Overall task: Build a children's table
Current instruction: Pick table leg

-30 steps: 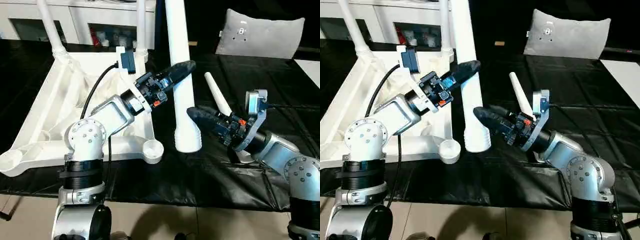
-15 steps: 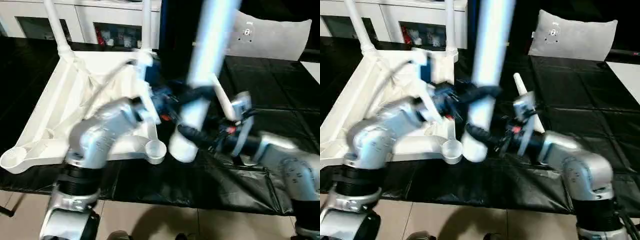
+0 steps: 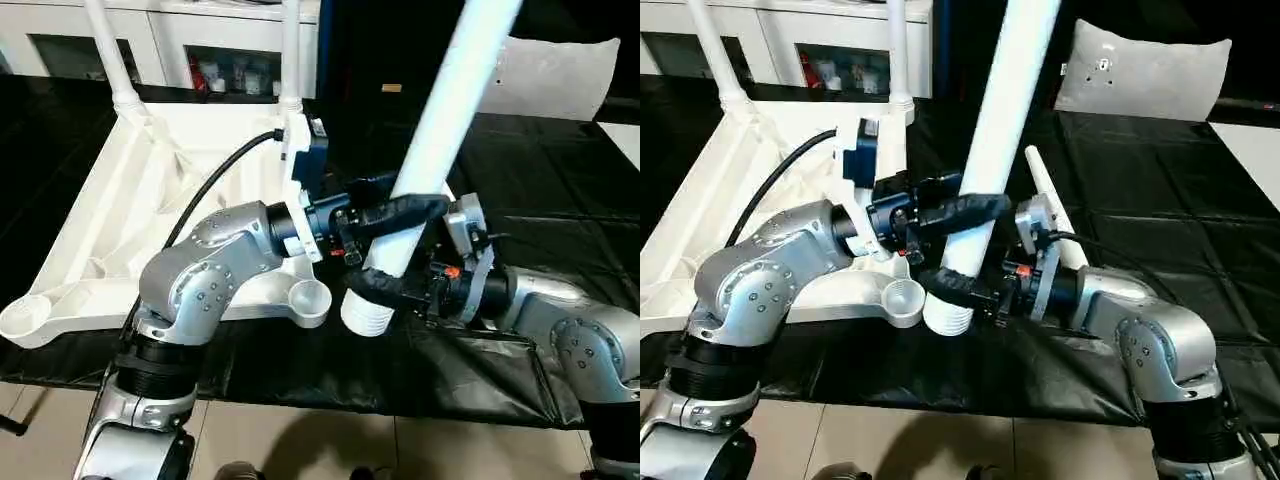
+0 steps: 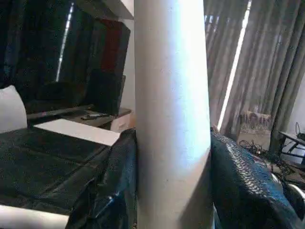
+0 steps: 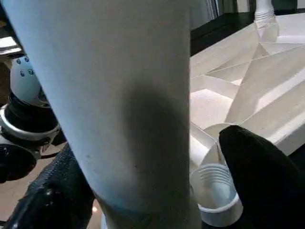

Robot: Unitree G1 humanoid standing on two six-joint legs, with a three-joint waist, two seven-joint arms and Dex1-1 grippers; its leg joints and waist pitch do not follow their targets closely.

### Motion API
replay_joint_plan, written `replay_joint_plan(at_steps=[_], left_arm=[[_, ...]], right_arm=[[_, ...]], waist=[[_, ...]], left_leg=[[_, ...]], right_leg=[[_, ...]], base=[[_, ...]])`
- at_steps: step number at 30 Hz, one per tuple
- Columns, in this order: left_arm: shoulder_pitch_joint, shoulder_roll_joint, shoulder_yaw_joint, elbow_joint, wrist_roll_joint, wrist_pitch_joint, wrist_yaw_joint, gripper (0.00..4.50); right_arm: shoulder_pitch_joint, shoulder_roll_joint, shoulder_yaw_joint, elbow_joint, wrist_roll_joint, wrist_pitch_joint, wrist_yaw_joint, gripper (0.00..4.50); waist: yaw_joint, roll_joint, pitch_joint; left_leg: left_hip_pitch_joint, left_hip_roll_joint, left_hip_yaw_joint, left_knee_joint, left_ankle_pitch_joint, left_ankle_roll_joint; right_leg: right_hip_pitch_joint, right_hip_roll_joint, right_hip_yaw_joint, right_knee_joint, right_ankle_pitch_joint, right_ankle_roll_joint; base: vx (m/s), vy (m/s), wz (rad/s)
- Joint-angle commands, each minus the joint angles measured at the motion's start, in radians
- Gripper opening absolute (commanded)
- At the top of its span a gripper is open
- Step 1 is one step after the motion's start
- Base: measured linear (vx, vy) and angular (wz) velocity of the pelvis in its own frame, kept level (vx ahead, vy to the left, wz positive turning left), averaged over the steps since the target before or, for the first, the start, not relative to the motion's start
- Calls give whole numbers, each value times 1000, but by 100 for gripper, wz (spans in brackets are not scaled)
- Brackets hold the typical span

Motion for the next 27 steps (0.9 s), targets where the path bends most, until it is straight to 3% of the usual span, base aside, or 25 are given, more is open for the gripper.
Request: replay_joint_plan(at_steps=[1,15,21,25,27], left_arm=[[-5,-7,-23,-30,-3,-12,-28,184],[-3,-4,-38,-18,21,-39,-48,184],[-4,-10,-32,-11,18,-14,-16,184],[-1,-15,-29,-21,-3,13,-10,184],[1,-15,-32,-27,-4,13,-12,240]], right_arm=[[-11,-4,-9,14,5,5,-6,361],[-1,-6,-6,28,4,15,0,243],[4,-5,1,28,-5,9,-2,216],[3,-1,10,29,-15,5,-7,207],[3,0,11,29,-18,4,-9,205]], waist=[[0,-14,-69],[1,-12,-73],[2,-17,-74],[2,-15,-74],[3,-10,-74]], left_leg=[[-14,38,10,-66,6,59],[-13,38,10,-64,18,56],[-14,37,11,-62,17,54],[-13,36,11,-61,20,55],[-13,36,11,-61,20,56]], right_leg=[[73,-75,51,-69,-212,-157],[74,-74,50,-65,-196,-163],[76,-74,50,-63,-194,-165],[75,-74,50,-64,-199,-164],[74,-74,50,-64,-200,-163]], base=[[0,0,0],[0,0,0],[0,0,0],[0,0,0],[0,0,0]])
